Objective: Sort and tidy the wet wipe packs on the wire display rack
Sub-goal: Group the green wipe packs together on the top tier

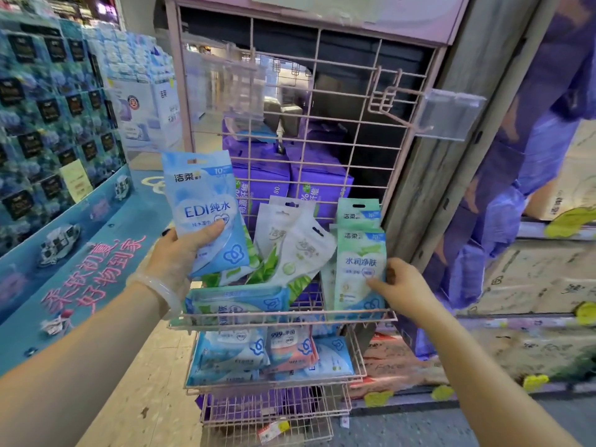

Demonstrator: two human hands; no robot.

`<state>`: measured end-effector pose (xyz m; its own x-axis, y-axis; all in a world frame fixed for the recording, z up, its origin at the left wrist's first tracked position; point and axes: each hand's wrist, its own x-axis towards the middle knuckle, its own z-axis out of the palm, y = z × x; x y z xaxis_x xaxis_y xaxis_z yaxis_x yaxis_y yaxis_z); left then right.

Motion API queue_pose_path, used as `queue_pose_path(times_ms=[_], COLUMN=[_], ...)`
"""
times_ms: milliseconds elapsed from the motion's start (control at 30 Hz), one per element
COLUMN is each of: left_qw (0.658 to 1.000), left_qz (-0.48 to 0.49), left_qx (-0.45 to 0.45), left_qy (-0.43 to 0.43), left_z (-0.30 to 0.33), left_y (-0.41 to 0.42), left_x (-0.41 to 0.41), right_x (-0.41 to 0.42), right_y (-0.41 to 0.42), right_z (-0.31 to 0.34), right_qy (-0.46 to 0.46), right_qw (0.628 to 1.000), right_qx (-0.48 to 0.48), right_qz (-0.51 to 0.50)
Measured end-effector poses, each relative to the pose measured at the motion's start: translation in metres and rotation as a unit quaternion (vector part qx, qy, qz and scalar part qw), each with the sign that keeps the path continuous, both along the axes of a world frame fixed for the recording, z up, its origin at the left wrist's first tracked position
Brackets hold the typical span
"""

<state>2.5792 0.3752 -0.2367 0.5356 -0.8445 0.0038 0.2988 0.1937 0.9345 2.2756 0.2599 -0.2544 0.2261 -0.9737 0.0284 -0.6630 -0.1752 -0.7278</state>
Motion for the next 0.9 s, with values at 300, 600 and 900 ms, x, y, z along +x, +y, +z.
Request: queue_pose_path(times_ms=[300,600,900], left_qw=[1.000,0.998,0.999], left_qz=[0.021,0.060,0.030], left_qx=[-0.012,-0.014,-0.026], left_qy=[0.007,0.004,0.015], left_z=[0.006,0.011,0.009], left_y=[0.000,0.022,0.028], left_x=[0.010,0.026,0.031], right_x=[0.051,0.148,0.061], right_y=[0.050,0.076,0.028], right_z=[0.027,0.020,0.022], right_qy=[-0.039,0.227,-0.432], right_qw=[0.970,0.898,0.888], right_qx=[-0.220,-0.086,0.085], right_qz=[0.100,0.367,0.134])
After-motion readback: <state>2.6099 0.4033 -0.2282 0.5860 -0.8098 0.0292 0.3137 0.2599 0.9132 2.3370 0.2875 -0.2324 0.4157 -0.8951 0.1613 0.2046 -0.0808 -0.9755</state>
